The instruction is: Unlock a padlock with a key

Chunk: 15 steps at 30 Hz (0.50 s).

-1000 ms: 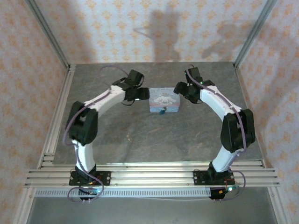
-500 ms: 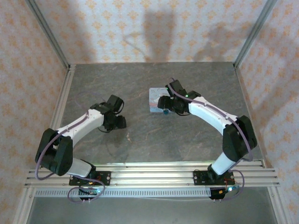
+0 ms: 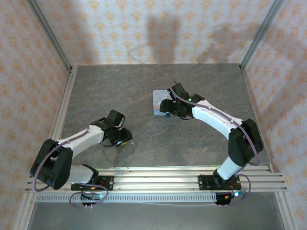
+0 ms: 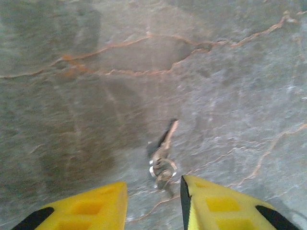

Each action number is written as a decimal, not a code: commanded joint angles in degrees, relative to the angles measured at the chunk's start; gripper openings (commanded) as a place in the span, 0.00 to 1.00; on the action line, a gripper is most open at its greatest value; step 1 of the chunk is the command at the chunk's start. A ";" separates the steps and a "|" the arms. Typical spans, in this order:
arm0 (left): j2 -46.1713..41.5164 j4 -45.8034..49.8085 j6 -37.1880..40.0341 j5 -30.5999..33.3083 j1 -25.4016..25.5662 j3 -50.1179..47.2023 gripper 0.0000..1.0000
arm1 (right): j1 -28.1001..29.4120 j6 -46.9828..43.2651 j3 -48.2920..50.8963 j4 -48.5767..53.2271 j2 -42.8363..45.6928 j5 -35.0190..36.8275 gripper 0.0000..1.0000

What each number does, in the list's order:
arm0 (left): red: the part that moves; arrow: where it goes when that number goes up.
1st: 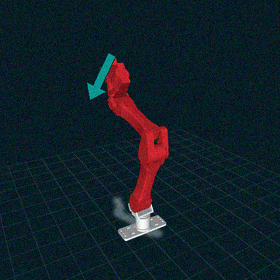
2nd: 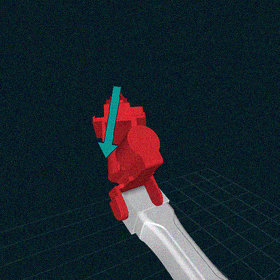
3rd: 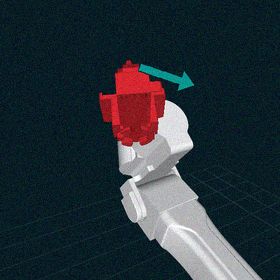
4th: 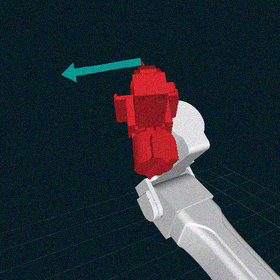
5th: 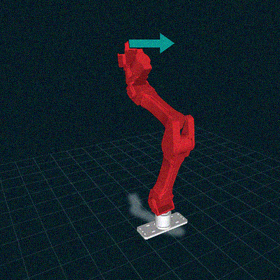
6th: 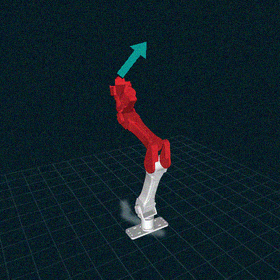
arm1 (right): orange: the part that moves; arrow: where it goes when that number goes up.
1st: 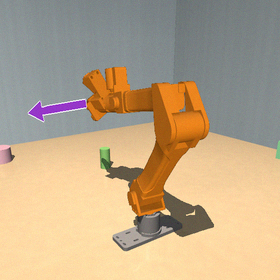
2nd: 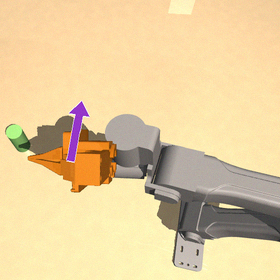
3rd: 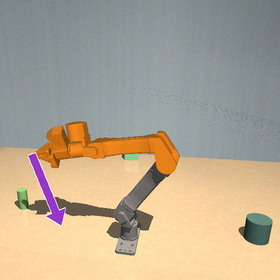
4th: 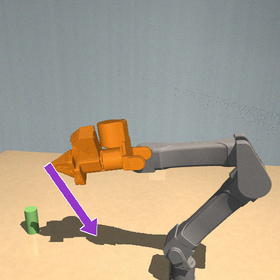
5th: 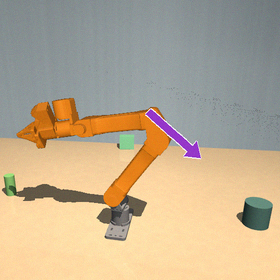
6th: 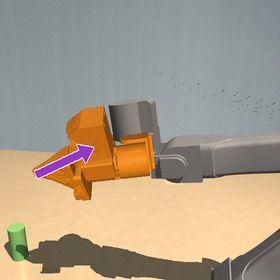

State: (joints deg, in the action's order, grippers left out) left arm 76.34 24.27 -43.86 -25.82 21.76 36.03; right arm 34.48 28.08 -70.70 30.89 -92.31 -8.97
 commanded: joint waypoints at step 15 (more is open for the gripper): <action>3.15 -2.86 -3.52 0.13 0.30 -0.80 0.35 | 0.33 0.45 1.43 -0.75 0.38 1.81 0.82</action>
State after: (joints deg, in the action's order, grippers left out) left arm 78.54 21.12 -46.72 -26.55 21.76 35.70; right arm 34.48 28.47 -69.69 30.39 -92.31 -8.91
